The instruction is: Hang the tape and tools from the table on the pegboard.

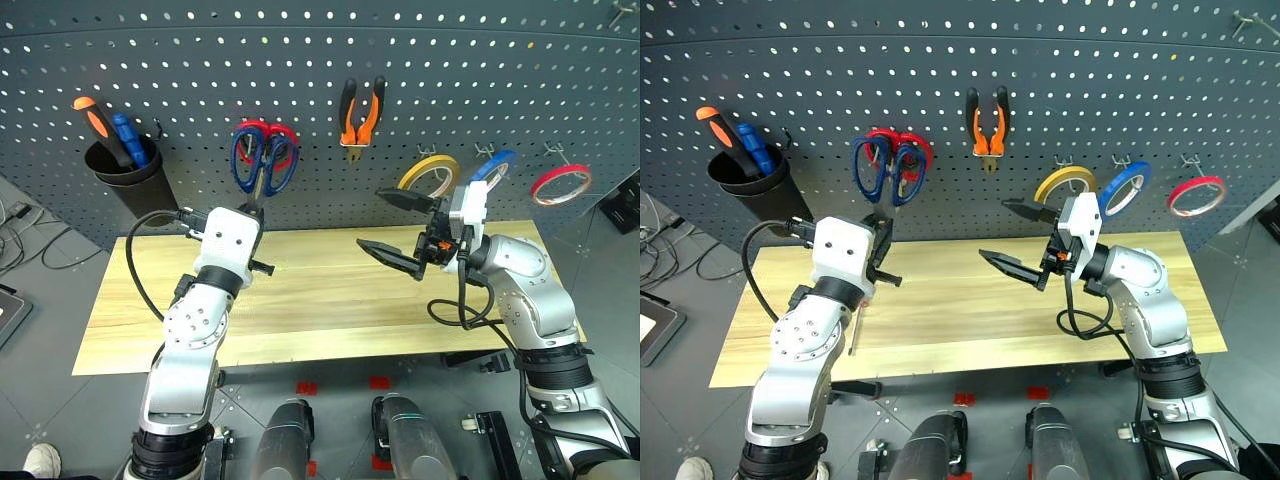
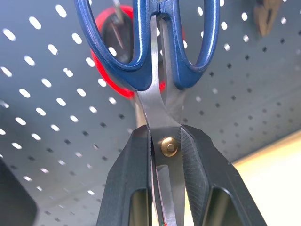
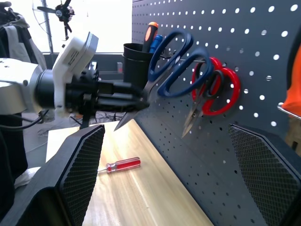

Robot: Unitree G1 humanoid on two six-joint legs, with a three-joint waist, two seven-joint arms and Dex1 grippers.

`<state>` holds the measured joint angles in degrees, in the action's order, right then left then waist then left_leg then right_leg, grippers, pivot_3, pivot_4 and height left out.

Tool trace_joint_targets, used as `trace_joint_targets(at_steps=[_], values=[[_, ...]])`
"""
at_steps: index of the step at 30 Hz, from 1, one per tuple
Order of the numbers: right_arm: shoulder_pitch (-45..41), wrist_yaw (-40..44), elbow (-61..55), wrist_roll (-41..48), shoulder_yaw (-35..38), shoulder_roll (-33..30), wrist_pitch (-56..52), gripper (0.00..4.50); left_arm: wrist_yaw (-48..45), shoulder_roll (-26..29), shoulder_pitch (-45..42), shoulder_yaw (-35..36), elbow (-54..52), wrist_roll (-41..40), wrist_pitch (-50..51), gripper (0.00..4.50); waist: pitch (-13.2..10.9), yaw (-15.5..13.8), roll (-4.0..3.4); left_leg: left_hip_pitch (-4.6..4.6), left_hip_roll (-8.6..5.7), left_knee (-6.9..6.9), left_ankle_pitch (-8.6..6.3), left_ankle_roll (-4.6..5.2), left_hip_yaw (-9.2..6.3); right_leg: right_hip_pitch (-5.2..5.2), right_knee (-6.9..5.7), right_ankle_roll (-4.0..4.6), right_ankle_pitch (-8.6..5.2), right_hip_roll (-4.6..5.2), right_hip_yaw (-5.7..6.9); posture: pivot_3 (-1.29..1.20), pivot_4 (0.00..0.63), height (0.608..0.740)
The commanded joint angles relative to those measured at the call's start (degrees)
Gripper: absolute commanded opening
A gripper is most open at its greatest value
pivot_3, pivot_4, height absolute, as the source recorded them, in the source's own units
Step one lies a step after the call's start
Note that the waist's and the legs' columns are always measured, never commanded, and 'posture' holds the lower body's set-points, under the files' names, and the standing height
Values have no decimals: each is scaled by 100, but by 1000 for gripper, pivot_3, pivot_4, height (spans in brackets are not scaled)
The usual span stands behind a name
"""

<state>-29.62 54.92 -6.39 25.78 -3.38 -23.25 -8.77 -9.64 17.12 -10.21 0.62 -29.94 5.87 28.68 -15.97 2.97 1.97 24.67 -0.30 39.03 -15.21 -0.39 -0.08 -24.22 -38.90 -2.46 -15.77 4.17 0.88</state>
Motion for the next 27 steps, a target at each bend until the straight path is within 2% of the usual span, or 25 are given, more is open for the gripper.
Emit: trace_joint_targets(at_steps=[1, 9, 16, 21, 22, 27], values=[[-57, -51, -167, 0, 99, -20, 82, 4500, -44, -34, -17, 53, -102, -74, 117, 668, 1, 0, 0, 0, 0, 1, 0, 0, 0, 0, -1, 0, 0, 0, 0, -150, 197, 740], [-75, -35, -121, -20, 77, -20, 112, 4500, 61, -121, 28, 155, -130, -133, 297, 668, 15, 7, -1, -1, -1, 3, 0, 0, 1, 0, -4, 0, 0, 0, 0, -143, 198, 740], [-58, 77, -107, -45, 43, -36, 196, 4500, 76, -140, -60, 288, -71, -182, 268, 2740, 31, 4, -1, -2, -2, 5, 0, 0, 2, 1, -5, 0, 0, 0, 0, -139, 200, 740], [-42, 108, -124, -18, 36, -48, 169, 4500, 107, -171, 265, 300, -135, -151, 216, 4313, 44, 17, -2, -3, -2, 5, 0, 0, 4, 1, -6, 0, 0, 0, -1, -138, 203, 740], [-41, 111, -126, -15, 36, -49, 163, 4500, 110, -175, 327, 303, -142, -146, 209, 4475, 44, 19, -2, -4, -2, 5, 0, 0, 5, 0, -7, 0, 0, 0, -2, -138, 203, 740], [5, 122, -204, 14, 5, -55, 69, 4500, 128, -216, 1201, 347, -70, -123, 296, 4475, 51, 28, -3, -9, -1, 5, -1, 2, 9, 2, -8, 0, 0, 0, -9, -128, 220, 740]])
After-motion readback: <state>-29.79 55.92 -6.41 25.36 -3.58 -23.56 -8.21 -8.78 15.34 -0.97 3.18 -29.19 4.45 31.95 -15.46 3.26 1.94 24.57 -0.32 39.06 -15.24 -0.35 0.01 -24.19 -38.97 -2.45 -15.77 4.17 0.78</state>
